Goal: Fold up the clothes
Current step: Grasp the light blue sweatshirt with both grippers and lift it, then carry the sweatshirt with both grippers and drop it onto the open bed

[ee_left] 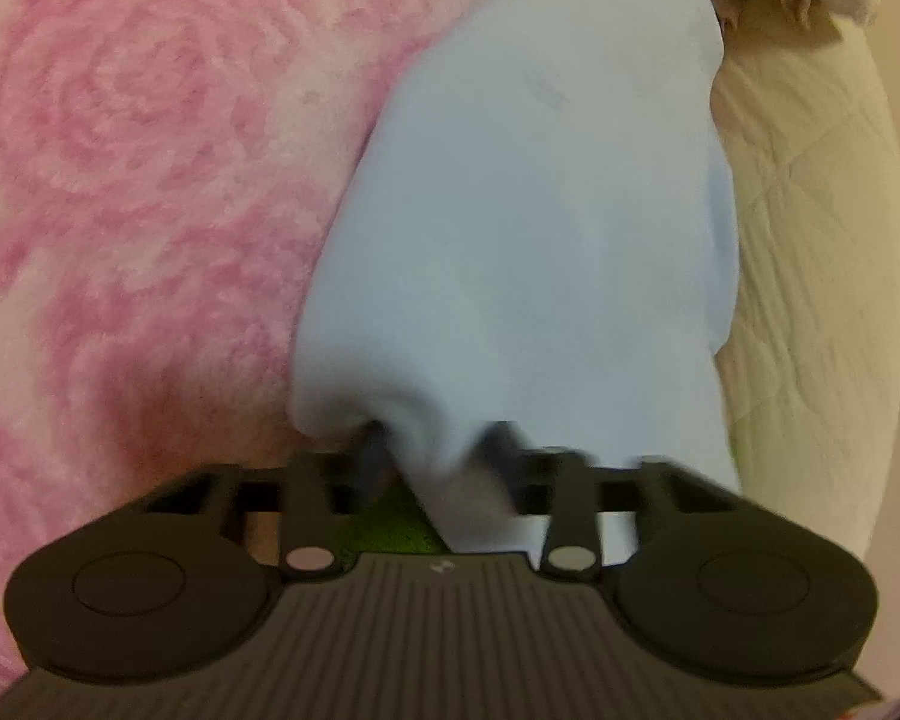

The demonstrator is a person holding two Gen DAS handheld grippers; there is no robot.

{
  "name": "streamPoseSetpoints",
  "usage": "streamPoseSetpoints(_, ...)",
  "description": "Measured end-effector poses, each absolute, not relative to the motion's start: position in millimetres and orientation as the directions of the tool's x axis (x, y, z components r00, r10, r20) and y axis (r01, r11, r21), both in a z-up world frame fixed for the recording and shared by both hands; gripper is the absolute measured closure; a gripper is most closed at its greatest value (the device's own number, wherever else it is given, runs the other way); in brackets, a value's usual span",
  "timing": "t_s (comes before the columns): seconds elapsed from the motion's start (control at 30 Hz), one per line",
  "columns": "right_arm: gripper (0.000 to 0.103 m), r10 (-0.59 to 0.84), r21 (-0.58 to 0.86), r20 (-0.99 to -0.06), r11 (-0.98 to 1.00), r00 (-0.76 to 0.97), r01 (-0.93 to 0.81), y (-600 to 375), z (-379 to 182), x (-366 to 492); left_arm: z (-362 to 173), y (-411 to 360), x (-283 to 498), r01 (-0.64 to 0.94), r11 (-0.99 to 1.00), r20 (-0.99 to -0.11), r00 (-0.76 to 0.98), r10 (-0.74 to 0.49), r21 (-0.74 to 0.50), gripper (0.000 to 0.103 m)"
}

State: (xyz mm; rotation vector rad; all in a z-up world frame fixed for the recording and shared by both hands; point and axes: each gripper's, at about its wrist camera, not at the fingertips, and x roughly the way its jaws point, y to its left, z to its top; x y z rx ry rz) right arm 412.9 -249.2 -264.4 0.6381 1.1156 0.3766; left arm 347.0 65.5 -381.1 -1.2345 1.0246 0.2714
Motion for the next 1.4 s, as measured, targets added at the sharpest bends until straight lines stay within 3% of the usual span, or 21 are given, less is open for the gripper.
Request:
streamPoseSetpoints(0.03,0.097,0.586,0.647,-0.697,0.762,0.413,0.011,-246,-259,414,-372,65,351,-0.649,0.401,-0.763,0.563,-0.318,-0.647,0.098)
streamPoseSetpoints(0.23,0.098,0.635,0.669,-0.591,0.73,0.497,-0.138,-224,-212,417,-271,79,353,-0.452,0.631,-0.686,0.705,-0.18,-0.63,0.1)
streamPoseSetpoints(0.47,0.099,0.788,0.68,-0.3,0.572,0.538,-0.459,-170,-89,405,-122,120,316,-0.284,0.78,-0.488,0.872,-0.032,-0.558,0.1)
streamPoseSetpoints(0.7,0.1,0.919,0.654,-0.03,0.316,0.394,-0.687,-108,24,333,28,164,181,-0.279,0.819,-0.252,0.953,0.17,-0.502,0.1)
streamPoseSetpoints(0.8,0.1,0.949,0.624,0.076,0.195,0.306,-0.757,-81,70,298,82,176,110,-0.32,0.823,-0.196,0.947,0.256,-0.469,0.1)
streamPoseSetpoints(1.03,0.1,0.981,0.604,0.149,0.008,0.122,-0.797,1,123,184,151,206,-71,-0.465,0.795,-0.157,0.884,0.44,-0.389,0.1)
streamPoseSetpoints(1.13,0.1,0.99,0.629,0.136,-0.052,0.043,-0.776,42,123,124,146,216,-145,-0.542,0.746,-0.205,0.839,0.504,-0.386,0.1)
streamPoseSetpoints(1.23,0.099,0.999,0.698,-0.003,-0.034,-0.05,-0.715,86,105,71,108,225,-208,-0.644,0.665,-0.377,0.763,0.525,-0.379,0.097)
streamPoseSetpoints(1.33,0.097,0.918,0.721,-0.359,0.159,-0.167,-0.674,136,55,26,46,233,-255,-0.767,0.546,-0.632,0.615,0.473,-0.338,0.094)
streamPoseSetpoints(1.37,0.09,0.85,0.697,-0.489,0.246,-0.195,-0.674,150,35,12,27,230,-271,-0.797,0.515,-0.686,0.567,0.455,-0.317,0.094)
streamPoseSetpoints(1.4,0.09,0.763,0.66,-0.607,0.328,-0.222,-0.676,164,14,-2,9,225,-287,-0.822,0.487,-0.731,0.522,0.439,-0.295,0.094)
